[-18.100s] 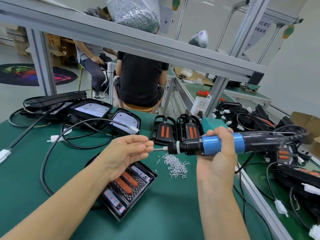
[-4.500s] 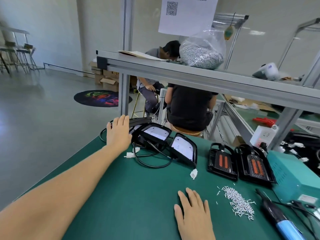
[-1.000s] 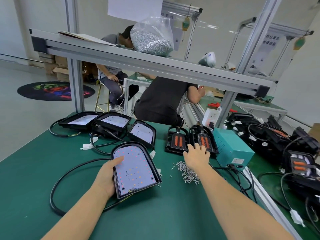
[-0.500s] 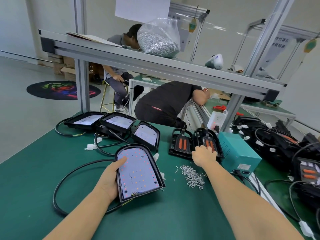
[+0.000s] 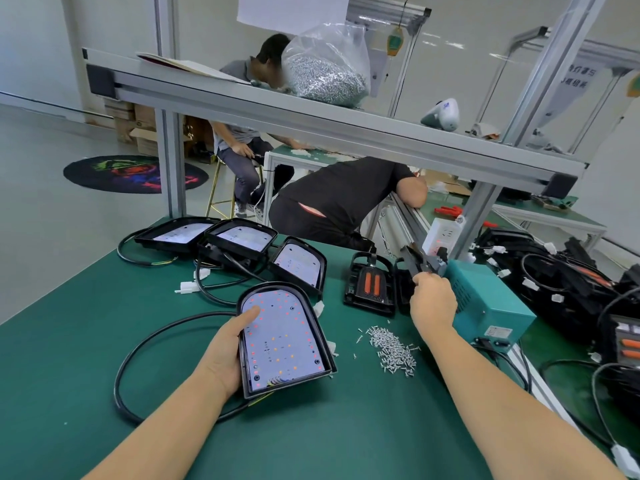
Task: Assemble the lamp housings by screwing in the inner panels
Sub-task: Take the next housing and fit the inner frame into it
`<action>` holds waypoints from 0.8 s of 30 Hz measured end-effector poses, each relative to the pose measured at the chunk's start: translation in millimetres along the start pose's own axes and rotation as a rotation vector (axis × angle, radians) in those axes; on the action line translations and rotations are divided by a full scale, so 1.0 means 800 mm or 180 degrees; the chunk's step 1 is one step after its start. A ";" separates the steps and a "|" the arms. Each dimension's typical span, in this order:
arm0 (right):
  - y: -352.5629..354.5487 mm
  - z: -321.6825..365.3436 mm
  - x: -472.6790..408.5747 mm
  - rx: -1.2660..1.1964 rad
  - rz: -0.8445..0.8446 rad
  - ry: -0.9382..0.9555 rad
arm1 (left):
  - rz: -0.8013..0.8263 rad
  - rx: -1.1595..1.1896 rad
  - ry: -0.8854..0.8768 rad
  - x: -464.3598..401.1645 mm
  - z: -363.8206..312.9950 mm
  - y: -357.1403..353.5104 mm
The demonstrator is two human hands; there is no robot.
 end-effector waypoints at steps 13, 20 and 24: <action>0.127 0.165 0.170 -0.1994 -0.0697 0.1456 | 0.0274 0.0123 -0.0011 0.005 0.002 -0.016; 0.147 0.221 0.249 -0.1518 -0.0654 0.2047 | 0.0403 0.0366 -0.0032 0.013 0.000 -0.022; 0.143 0.235 0.261 -0.1194 -0.0524 0.1962 | 0.0336 0.0256 -0.0261 0.012 -0.005 -0.018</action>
Point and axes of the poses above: each hand's wrist, its own x-axis away from the middle knuckle, its own y-axis out of the back of the hand, z = x × y, the point moved 9 cm from there along -x, towards the middle knuckle, and after that the axes turned 11 degrees about -z, right-handed, at the moved point
